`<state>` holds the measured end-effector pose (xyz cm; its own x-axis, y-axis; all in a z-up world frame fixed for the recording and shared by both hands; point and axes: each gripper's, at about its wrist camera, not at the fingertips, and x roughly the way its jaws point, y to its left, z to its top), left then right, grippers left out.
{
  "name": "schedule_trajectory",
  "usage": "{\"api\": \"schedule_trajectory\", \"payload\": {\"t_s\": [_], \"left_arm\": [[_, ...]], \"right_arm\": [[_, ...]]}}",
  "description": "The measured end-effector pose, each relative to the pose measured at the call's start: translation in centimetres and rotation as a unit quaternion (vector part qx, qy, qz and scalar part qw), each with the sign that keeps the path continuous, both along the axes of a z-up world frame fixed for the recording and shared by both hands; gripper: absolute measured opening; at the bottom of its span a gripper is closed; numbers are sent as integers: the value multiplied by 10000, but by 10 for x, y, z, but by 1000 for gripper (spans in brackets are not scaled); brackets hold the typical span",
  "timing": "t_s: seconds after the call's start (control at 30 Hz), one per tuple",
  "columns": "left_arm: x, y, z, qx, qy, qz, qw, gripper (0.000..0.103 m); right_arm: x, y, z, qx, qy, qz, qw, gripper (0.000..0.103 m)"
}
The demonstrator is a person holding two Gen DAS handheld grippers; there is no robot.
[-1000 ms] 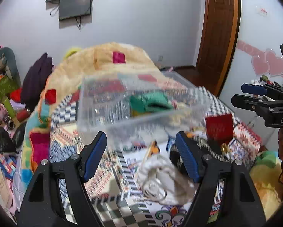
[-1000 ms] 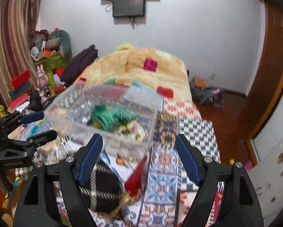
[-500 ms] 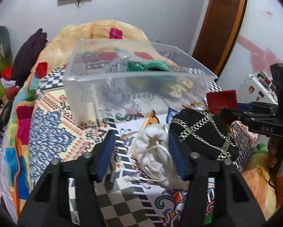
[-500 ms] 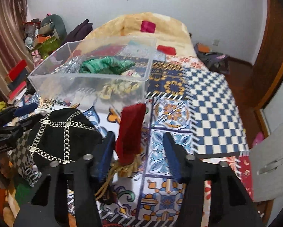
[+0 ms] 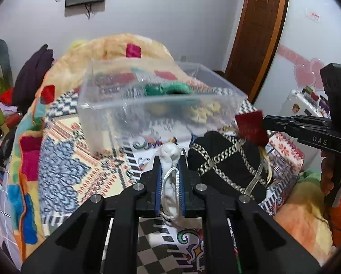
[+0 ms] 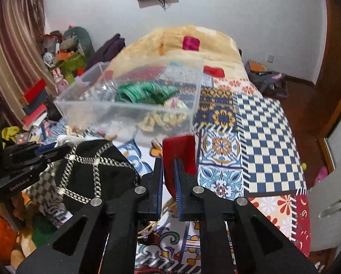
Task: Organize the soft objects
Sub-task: 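Grasp the white pouch with the left tool while the right grasps the red pouch, then drop the white pouch and red pouch into the box with both tools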
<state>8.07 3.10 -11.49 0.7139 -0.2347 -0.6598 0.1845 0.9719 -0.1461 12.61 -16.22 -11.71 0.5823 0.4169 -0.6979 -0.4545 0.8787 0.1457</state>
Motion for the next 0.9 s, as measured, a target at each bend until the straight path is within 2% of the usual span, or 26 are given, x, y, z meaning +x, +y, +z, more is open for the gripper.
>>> {"api": "schedule_trajectory", "payload": {"t_s": [0.13,0.27,0.3,0.33,0.4,0.43,0.5,0.6,0.7,0.77,0.8,0.87,0.9], "left_arm": [[-9,9,19,-17,-275,103,9996,12],[-17,17,35,3,-513,191,9985,12],[-18,19,39,25,-571,229,9981,12],[-18,20,41,43,-609,259,9978,12],[-19,22,46,59,-699,317,9970,12],[-20,24,47,43,-726,330,9968,12],[-20,26,50,6,-797,354,9962,12],[-19,28,55,-3,-916,386,9951,12],[-18,28,59,36,-1011,412,9940,12],[-16,28,61,62,-1055,441,9934,12],[-15,28,62,66,-1071,455,9932,12],[-13,28,65,72,-1111,487,9926,12],[-12,28,66,87,-1136,507,9922,12]], "right_arm": [[-6,2,11,-25,-188,41,9998,8],[0,8,2,-213,-29,79,9997,10],[4,10,-3,-283,95,62,9995,20],[7,12,-8,-319,203,48,9993,37],[12,12,-16,-411,205,-43,9989,61],[15,12,-21,-514,186,-126,9984,64],[26,10,-31,-628,359,-167,9972,64],[42,6,-47,-499,780,-189,9955,64],[49,3,-55,-364,969,-144,9945,61],[48,4,-54,-405,897,-129,9951,47],[48,4,-54,-379,897,-68,9952,33],[45,6,-54,-404,845,-46,9956,24],[42,7,-52,-428,803,-48,9958,16]]}}
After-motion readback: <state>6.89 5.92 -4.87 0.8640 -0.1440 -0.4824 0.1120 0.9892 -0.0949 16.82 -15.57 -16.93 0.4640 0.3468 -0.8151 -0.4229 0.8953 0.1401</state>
